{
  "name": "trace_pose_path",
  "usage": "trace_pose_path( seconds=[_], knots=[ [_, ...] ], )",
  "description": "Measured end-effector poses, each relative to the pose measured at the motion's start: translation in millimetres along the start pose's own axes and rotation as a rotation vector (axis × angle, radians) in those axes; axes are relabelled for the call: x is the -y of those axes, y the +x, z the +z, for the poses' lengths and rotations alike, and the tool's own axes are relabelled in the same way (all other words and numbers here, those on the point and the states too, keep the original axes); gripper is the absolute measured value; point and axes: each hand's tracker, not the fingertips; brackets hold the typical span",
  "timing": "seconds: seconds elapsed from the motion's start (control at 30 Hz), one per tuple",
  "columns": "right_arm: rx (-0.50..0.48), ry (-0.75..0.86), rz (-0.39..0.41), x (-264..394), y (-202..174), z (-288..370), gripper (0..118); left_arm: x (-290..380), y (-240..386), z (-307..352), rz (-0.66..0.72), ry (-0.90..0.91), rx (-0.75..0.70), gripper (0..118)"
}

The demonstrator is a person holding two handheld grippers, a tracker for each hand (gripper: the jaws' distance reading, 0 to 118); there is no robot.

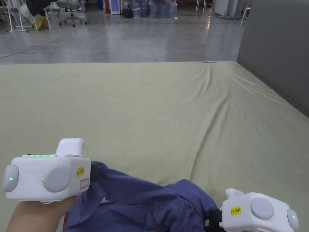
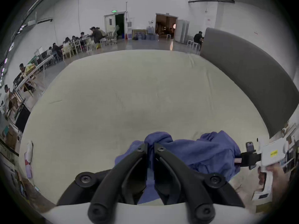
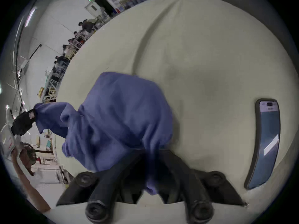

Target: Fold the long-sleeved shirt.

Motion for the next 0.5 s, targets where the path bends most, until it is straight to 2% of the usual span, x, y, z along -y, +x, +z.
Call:
trace_pose_path(
  seconds=[0.1,0.17,0.23,0.33,0.4,0.5],
  knots=[
    [-0.039,0.133,0.115,0,-20,38,3,-5,-13,19,0.088,0.042,0.045,0],
    [-0.099,0.204,0.120,-10,-34,73,3,-12,-20,34,0.145,0.074,0.074,0],
    [-0.154,0.268,0.157,-28,-48,111,3,-26,-19,53,0.167,0.126,0.071,0],
    [-0.166,0.393,0.254,-65,-81,169,3,-61,-29,86,0.215,0.243,0.050,0],
    [-0.206,0.467,0.299,-95,-108,210,3,-93,-52,109,0.297,0.365,0.039,0],
    [-0.188,0.551,0.377,-137,-155,263,3,-144,-70,150,0.348,0.492,-0.017,0]
  ],
)
